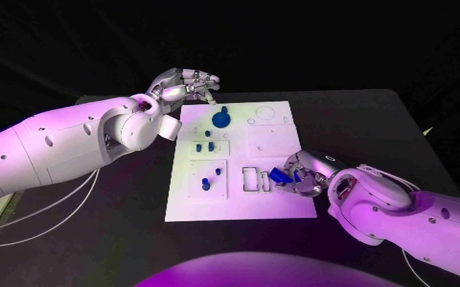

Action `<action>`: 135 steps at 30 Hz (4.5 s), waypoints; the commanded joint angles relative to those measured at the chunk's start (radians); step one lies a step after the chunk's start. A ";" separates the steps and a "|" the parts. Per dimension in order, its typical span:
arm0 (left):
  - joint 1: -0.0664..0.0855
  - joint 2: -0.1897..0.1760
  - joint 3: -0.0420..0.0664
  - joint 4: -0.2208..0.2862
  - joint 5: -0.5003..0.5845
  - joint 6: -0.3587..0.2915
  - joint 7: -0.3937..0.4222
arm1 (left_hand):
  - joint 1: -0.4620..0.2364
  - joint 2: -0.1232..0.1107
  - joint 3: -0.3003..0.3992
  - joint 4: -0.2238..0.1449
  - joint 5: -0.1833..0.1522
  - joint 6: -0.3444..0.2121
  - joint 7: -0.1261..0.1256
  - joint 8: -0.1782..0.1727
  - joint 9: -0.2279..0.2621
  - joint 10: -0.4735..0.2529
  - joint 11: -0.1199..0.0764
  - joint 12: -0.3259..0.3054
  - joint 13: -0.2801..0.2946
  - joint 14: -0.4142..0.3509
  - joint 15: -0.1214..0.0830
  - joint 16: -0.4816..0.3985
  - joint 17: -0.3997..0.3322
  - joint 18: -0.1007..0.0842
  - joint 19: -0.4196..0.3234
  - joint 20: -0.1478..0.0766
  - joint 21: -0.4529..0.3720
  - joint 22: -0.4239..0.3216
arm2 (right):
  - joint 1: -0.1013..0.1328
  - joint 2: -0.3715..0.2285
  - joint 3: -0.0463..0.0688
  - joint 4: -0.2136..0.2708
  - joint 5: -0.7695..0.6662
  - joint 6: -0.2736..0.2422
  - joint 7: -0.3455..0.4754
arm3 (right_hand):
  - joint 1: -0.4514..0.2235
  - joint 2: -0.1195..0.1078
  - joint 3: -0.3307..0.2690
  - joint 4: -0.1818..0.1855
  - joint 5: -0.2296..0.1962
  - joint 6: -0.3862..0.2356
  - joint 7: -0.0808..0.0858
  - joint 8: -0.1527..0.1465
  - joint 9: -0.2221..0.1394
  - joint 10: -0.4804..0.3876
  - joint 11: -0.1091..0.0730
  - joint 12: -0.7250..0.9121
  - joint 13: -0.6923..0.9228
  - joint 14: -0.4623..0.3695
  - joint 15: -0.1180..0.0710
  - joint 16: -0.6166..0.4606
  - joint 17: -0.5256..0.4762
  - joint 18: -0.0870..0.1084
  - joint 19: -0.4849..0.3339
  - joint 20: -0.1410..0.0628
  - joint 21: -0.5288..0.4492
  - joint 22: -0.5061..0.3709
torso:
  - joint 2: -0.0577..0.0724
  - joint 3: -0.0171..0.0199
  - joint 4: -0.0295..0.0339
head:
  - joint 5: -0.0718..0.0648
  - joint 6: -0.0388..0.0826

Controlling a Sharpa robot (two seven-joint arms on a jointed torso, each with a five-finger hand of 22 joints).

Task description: Assemble the parts on the task board

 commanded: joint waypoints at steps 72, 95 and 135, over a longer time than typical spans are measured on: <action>0.000 0.002 0.000 0.003 0.002 0.021 0.008 | -0.006 0.004 -0.007 0.001 0.006 -0.005 0.000 -0.003 0.002 -0.011 -0.001 0.007 0.002 -0.006 0.002 0.001 -0.001 0.011 0.003 0.006 -0.009 -0.003 | 0.027 0.138 0.004 -0.012 0.029 0.028 -0.010 | -0.410 0.092 -0.335 0.034 -0.106 0.057 -0.043 0.057 0.080 0.013 -0.015 -0.019 0.076 0.100 -0.022 0.008 0.241 -0.018 0.009 -0.020 -0.006 0.149 | 0.000 0.0009 0.0010 | 0.015 -0.006; 0.000 0.000 0.000 -0.001 0.002 0.019 0.006 | -0.005 0.005 -0.006 0.001 0.006 -0.006 0.000 -0.002 0.003 -0.012 -0.001 0.008 0.002 -0.007 0.002 0.002 -0.001 0.011 0.004 0.006 -0.011 -0.004 | 0.028 0.055 0.004 0.054 0.055 0.062 0.052 | -0.077 0.170 -0.386 0.018 -0.046 0.061 -0.048 0.053 0.079 0.024 -0.019 -0.010 0.091 0.100 -0.025 0.009 0.243 -0.020 0.015 -0.023 -0.002 0.161 | 0.000 0.0008 0.0005 | 0.017 -0.008; 0.000 -0.002 0.000 -0.001 0.002 0.019 0.007 | -0.005 0.005 -0.006 0.001 0.006 -0.006 0.000 -0.002 0.003 -0.012 -0.001 0.008 0.002 -0.007 0.002 0.002 -0.001 0.011 0.004 0.006 -0.011 -0.004 | 0.035 0.008 0.004 0.017 0.062 -0.097 0.113 | 0.060 0.168 -0.352 0.008 -0.004 0.042 -0.042 0.024 0.059 0.016 -0.016 -0.024 0.085 0.098 -0.023 0.004 0.232 -0.016 0.009 -0.023 -0.035 0.159 | -0.002 -0.0002 -0.0016 | 0.017 -0.008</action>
